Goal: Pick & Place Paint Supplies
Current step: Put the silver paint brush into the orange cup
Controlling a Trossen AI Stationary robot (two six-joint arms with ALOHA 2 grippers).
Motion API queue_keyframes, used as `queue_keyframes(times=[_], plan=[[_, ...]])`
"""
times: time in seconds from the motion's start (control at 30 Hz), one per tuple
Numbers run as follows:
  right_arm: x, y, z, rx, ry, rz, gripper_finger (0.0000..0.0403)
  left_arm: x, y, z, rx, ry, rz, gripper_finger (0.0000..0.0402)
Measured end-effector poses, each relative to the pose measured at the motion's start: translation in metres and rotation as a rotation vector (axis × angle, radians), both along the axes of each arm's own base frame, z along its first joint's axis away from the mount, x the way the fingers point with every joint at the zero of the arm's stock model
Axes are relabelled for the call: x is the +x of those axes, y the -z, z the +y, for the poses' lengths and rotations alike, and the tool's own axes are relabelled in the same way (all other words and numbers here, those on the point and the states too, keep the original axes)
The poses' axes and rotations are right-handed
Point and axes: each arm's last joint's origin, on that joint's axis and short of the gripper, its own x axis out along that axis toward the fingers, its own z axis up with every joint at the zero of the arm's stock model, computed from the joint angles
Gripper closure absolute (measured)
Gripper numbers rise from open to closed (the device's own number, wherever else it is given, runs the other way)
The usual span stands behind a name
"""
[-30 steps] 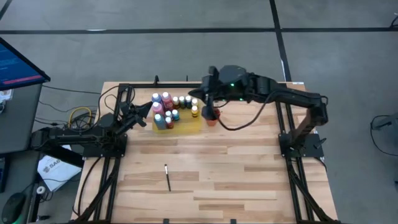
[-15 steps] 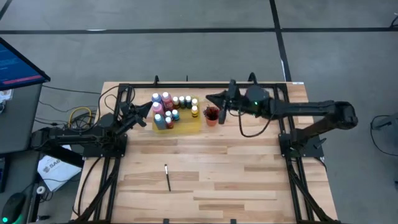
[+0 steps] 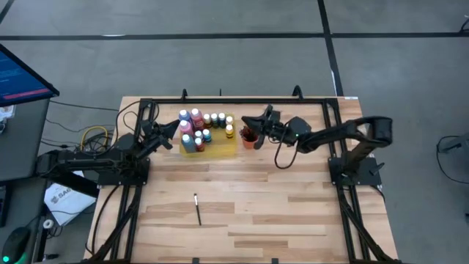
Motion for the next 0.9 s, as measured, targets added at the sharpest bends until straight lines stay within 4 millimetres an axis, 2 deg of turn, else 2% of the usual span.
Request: queue_keyframes(times=[0.17,0.37,0.57,0.77,0.9], plan=[[0.01,0.023,0.0,0.06,-0.025,-0.03,0.0403,0.0,0.0,0.0,0.0,0.0,-0.001,0.04],[0.014,0.039,0.0,0.074,-0.028,0.009,0.0403,0.0,0.0,0.0,0.0,0.0,0.0,0.04],[0.015,0.048,-0.006,0.093,0.003,0.095,0.0403,0.0,0.0,0.0,0.0,0.0,0.0,0.04],[0.012,0.05,-0.008,0.096,0.009,0.105,0.0402,0.0,0.0,0.0,0.0,0.0,0.0,0.04],[0.011,0.052,-0.007,0.097,0.009,0.112,0.0387,0.0,0.0,0.0,0.0,0.0,0.0,0.04]])
